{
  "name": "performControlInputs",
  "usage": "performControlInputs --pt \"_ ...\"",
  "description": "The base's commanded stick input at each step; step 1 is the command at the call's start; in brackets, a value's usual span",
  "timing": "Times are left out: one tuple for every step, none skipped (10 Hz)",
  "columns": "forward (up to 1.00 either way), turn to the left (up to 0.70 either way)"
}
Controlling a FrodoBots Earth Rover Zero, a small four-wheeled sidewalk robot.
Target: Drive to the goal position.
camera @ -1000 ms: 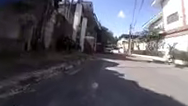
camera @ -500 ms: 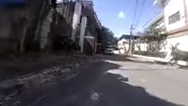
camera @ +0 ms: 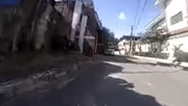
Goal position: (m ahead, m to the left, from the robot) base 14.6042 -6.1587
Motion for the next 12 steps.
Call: performControlInputs --pt "0.70 -0.35" --pt "0.70 -0.35" --pt "0.70 -0.27" --pt "0.70 -0.03" --pt "0.70 -0.02" --pt "0.70 -0.02" --pt "0.70 -0.02" --pt "0.70 -0.02" --pt "0.70 -0.02" --pt "0.70 -0.02" --pt "0.70 -0.02" --pt "0.70 -0.02"
